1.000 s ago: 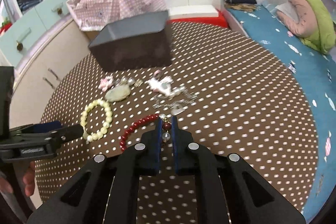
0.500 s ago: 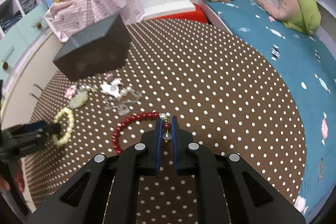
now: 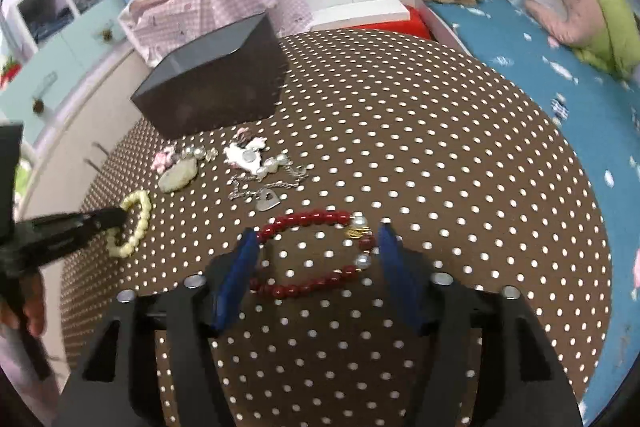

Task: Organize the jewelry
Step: 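Grasp the cream bead bracelet with the left gripper while the right holds the red bracelet, then carry both bracelets into the grey metal box and open both grippers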

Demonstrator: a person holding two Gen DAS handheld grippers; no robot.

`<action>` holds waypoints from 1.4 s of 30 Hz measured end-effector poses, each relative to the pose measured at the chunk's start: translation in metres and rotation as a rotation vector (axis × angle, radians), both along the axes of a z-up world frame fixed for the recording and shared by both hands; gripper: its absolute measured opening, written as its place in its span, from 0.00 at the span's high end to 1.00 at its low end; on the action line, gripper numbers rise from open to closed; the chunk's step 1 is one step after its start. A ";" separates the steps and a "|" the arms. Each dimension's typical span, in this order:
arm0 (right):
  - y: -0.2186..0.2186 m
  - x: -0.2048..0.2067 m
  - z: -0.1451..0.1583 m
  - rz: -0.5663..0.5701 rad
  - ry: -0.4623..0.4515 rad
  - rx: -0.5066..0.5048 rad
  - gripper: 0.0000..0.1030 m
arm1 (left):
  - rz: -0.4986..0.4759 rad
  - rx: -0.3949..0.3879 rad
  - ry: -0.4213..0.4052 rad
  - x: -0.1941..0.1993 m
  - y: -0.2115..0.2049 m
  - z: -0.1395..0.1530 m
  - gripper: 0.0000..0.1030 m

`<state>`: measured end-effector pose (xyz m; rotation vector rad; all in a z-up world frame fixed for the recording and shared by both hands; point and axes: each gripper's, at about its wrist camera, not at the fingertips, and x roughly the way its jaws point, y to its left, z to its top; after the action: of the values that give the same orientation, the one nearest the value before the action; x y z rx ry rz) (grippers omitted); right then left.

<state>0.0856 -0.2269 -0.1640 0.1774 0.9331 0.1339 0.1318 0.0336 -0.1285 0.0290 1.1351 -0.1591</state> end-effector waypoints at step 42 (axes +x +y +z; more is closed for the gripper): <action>0.043 0.008 0.153 0.046 -0.329 -0.031 0.91 | -0.085 -0.169 -0.283 0.000 0.002 0.113 0.93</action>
<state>0.0932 -0.1838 -0.0106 0.1011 0.6112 0.1853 0.1318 0.0356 -0.0155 -0.0489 0.8357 -0.3163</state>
